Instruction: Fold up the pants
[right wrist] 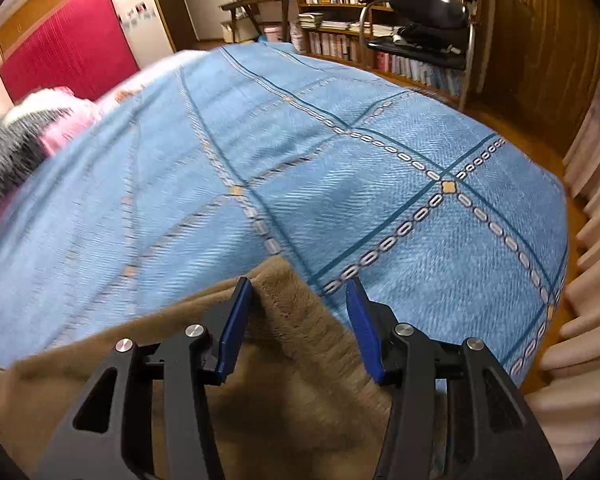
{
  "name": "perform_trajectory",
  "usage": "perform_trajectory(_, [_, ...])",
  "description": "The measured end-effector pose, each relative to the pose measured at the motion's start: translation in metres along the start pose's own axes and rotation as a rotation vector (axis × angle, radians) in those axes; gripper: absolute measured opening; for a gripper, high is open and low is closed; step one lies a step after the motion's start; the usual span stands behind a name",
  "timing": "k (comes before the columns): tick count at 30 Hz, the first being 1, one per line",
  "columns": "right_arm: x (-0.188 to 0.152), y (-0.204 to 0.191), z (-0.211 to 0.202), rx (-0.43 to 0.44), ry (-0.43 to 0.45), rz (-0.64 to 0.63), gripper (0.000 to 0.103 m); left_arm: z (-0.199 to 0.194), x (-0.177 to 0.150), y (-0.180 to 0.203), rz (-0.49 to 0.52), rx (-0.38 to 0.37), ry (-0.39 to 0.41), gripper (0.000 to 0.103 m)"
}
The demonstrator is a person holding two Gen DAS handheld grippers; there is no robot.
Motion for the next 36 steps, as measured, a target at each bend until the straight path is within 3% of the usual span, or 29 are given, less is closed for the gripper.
perform_trajectory(4, [0.005, -0.006, 0.012, -0.065, 0.032, -0.053, 0.052, 0.033, 0.002, -0.003, 0.013, 0.075, -0.038, 0.065])
perform_trajectory(11, [0.003, 0.006, 0.011, -0.016, 0.019, 0.010, 0.057, 0.033, 0.001, -0.013, 0.010, 0.011, -0.022, 0.065])
perform_trajectory(17, [-0.016, -0.015, -0.048, -0.005, 0.152, 0.047, 0.057, 0.003, 0.011, -0.012, -0.006, -0.024, 0.049, 0.066])
perform_trajectory(20, [-0.025, -0.059, -0.067, 0.046, 0.186, -0.037, 0.057, -0.007, 0.021, -0.019, -0.018, -0.029, 0.090, 0.066])
perform_trajectory(23, [-0.041, -0.122, -0.072, 0.182, 0.152, -0.149, 0.057, -0.006, 0.029, -0.035, -0.044, -0.010, 0.103, 0.066])
perform_trajectory(28, [-0.081, -0.246, -0.067, 0.394, 0.025, -0.370, 0.057, 0.001, 0.027, -0.070, -0.125, -0.023, 0.103, 0.066])
perform_trajectory(36, [-0.164, -0.412, -0.058, 0.559, -0.140, -0.707, 0.057, -0.001, 0.021, -0.080, -0.117, -0.103, 0.145, 0.066])
Point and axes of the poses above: each gripper's, at about its wrist camera, not at the fingertips, and z roughly the way its jaws point, y to its right, x to its top, the point moved 5 cm from there along z, roughly the way its jaws point, and after that the axes turned 15 degrees about -y, right-handed, at the moved point
